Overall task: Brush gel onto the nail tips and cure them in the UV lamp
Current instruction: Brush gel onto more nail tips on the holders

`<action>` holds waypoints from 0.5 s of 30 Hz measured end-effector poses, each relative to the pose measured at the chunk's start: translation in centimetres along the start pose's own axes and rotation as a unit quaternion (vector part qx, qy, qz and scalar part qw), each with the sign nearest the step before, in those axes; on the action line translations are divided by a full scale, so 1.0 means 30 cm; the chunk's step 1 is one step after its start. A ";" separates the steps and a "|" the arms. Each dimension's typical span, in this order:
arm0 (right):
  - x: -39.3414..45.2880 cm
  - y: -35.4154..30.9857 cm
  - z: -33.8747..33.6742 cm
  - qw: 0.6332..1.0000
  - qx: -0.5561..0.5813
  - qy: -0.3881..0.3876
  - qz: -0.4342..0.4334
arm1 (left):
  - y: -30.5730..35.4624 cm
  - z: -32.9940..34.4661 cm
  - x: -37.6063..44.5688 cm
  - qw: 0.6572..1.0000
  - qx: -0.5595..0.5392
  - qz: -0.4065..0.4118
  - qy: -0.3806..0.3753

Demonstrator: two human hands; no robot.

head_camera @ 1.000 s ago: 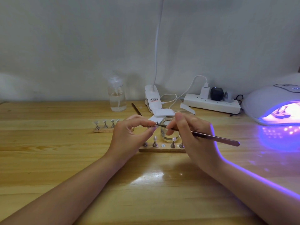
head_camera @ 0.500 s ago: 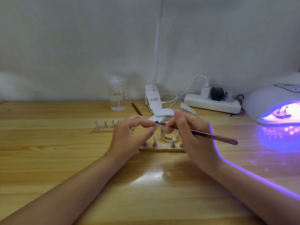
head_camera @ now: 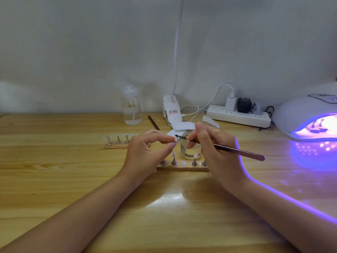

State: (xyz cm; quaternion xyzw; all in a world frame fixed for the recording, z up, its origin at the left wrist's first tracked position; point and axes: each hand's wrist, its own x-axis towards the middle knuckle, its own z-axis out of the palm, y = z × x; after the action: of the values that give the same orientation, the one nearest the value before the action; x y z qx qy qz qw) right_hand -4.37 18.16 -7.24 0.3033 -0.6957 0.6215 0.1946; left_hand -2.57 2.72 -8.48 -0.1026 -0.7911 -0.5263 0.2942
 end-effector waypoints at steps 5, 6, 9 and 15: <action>-0.005 -0.005 -0.003 0.998 0.058 0.007 0.016 | 0.000 -0.002 -0.002 1.000 0.003 0.001 0.000; -0.005 -0.004 -0.003 0.998 0.064 0.010 0.015 | 0.000 -0.002 -0.001 1.000 0.003 0.002 0.001; -0.002 -0.001 -0.003 0.998 0.064 0.023 0.005 | 0.000 -0.002 0.000 1.000 0.003 0.003 0.005; 0.001 -0.007 0.000 1.000 0.001 -0.001 0.007 | -0.001 0.001 0.002 1.000 0.002 -0.001 0.005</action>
State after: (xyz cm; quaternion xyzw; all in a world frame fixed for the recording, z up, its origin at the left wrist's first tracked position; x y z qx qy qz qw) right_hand -4.25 18.14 -7.07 0.2988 -0.6975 0.6232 0.1894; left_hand -2.65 2.74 -8.48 -0.0988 -0.7907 -0.5255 0.2982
